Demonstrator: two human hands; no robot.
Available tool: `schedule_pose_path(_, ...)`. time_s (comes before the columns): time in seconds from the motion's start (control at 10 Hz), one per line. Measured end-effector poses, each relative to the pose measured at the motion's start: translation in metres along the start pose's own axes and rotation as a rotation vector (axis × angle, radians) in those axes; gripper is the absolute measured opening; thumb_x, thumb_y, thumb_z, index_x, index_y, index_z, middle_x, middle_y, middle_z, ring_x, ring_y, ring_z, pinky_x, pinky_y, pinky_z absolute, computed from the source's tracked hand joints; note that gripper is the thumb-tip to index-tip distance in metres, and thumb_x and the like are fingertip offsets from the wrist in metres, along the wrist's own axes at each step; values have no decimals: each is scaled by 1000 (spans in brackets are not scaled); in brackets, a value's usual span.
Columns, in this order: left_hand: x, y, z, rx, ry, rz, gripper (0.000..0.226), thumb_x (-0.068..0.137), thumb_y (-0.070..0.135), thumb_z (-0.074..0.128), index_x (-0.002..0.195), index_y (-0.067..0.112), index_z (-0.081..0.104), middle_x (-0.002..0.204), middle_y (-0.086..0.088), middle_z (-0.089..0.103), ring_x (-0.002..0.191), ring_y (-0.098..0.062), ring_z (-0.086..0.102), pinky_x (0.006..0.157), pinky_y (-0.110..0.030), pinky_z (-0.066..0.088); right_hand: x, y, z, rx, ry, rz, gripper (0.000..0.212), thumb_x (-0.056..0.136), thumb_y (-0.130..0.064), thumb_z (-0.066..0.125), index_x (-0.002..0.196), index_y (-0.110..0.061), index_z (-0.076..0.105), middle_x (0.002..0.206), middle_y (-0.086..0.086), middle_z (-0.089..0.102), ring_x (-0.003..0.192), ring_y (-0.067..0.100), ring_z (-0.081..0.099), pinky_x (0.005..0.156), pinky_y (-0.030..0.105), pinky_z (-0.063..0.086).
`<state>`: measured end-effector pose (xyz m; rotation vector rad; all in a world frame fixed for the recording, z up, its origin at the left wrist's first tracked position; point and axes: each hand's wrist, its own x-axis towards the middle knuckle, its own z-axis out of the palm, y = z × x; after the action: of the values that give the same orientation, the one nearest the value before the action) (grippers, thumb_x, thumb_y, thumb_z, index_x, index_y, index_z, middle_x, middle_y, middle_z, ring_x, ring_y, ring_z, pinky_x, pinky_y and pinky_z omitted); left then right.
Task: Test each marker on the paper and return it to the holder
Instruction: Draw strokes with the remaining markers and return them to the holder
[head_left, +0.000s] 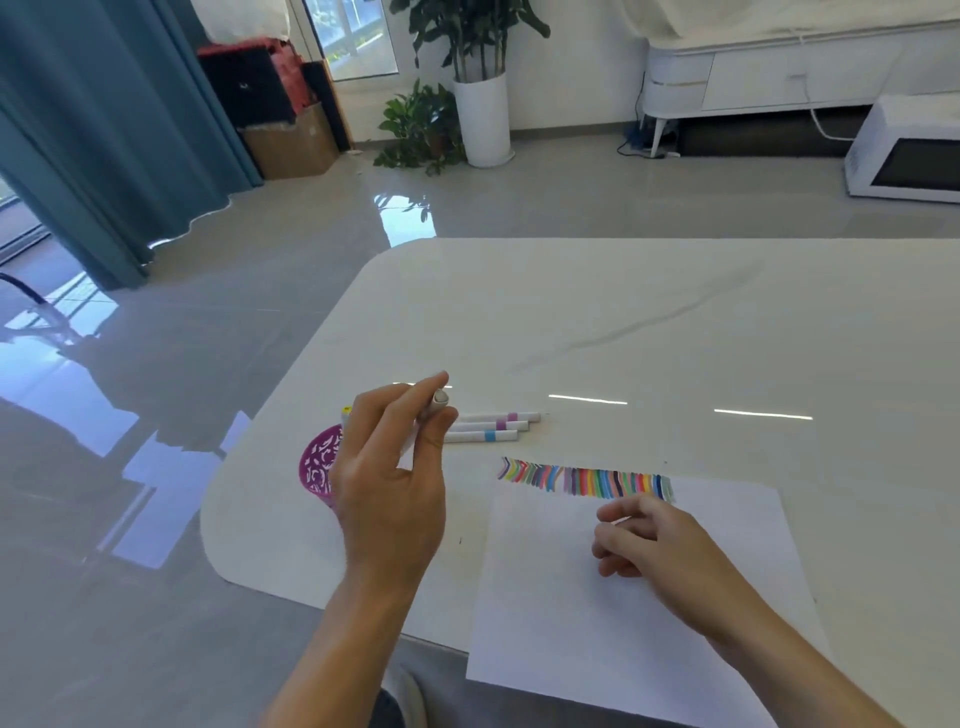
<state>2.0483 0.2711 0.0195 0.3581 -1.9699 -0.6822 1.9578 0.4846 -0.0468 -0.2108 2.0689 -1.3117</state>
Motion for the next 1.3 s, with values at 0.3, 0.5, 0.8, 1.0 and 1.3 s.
schedule_pose_path(0.3,13,-32,-35,-12,160,-72,21,94,13,69,113,21,73,105,14,65,99,-14,67,88,-31,56,0,-3,6,-74,1,1,9,98,-24,67,107,-23,65,82,-7,78,75,10,76,94,48,59)
schedule_pose_path(0.5,15,-41,-44,-38,206,-133,22,95,12,68,113,24,71,105,9,67,100,-19,68,89,-37,57,1,-3,9,-109,12,-6,7,100,-24,66,107,-23,64,84,-3,78,76,11,75,93,45,60)
schedule_pose_path(0.8,17,-50,-49,64,201,-198,23,99,17,63,118,29,69,103,10,64,93,-6,65,80,-14,51,1,-6,12,-116,17,-7,6,100,-23,66,105,-22,65,83,-2,78,77,13,75,94,48,59)
schedule_pose_path(1.0,11,-61,-46,110,32,-466,21,92,23,69,104,41,68,93,16,70,87,-1,69,70,-16,54,0,-7,11,-112,15,-6,5,99,-23,67,104,-22,66,81,-3,78,76,13,75,94,50,58)
schedule_pose_path(1.3,6,-71,-37,303,-79,-577,13,93,35,66,97,28,76,95,11,68,90,-9,64,63,-8,36,3,-5,11,-104,11,-2,6,99,-22,67,104,-21,66,82,-2,78,75,14,75,94,49,59)
